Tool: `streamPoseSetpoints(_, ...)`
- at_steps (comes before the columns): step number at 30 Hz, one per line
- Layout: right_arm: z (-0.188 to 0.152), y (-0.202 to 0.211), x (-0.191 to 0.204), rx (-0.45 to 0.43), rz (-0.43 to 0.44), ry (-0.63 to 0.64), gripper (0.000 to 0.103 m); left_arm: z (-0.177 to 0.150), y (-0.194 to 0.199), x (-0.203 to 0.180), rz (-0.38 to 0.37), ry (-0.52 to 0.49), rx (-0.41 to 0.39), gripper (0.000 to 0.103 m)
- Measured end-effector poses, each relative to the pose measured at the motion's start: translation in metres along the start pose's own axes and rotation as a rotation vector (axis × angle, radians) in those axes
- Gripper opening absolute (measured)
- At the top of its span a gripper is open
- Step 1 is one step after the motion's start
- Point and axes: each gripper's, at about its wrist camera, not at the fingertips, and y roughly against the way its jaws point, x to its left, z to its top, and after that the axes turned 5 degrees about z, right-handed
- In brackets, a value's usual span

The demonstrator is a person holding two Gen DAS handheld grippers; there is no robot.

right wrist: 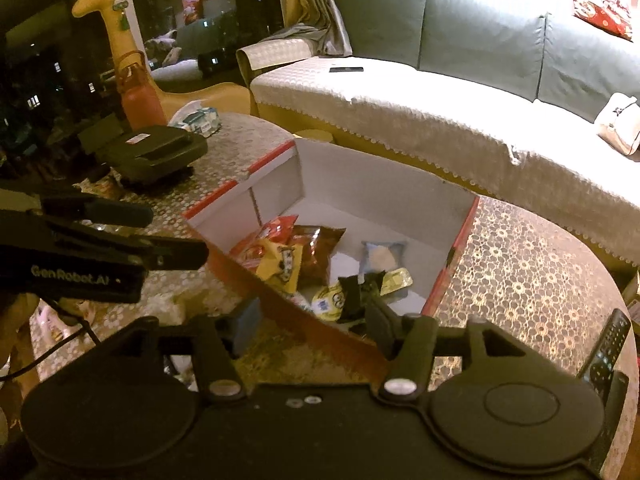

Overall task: Organize snacks
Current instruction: 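Open both tools to drop the sesame packet and dark wrapper into the box, then move both tools back to the remaining snacks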

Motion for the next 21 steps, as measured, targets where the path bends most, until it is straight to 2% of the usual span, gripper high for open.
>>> streamPoseSetpoints(3, -0.006, 0.009, 0.005, -0.006, 0.014, -0.002, 0.060, -0.012, 0.012, 0.002, -0.004, -0.003, -0.010, 0.081)
streamPoseSetpoints(5, -0.011, 0.015, 0.009, -0.012, 0.020, -0.002, 0.073, -0.020, 0.020, 0.004, -0.006, 0.002, -0.014, 0.082)
streamPoseSetpoints(6, -0.013, 0.018, 0.011, -0.017, 0.023, -0.003, 0.083, -0.023, 0.022, 0.005, -0.005, 0.005, -0.015, 0.082)
streamPoseSetpoints(14, -0.039, 0.025, 0.026, 0.005, 0.052, 0.003, 0.091, -0.053, 0.037, 0.011, 0.029, 0.027, -0.018, 0.085)
streamPoseSetpoints(17, -0.051, 0.025, 0.035, 0.013, 0.056, 0.029, 0.103, -0.068, 0.038, 0.013, 0.026, 0.040, -0.003, 0.086)
streamPoseSetpoints(21, -0.068, 0.022, 0.046, 0.029, 0.062, 0.068, 0.103, -0.088, 0.032, 0.020, 0.013, 0.070, 0.047, 0.086)
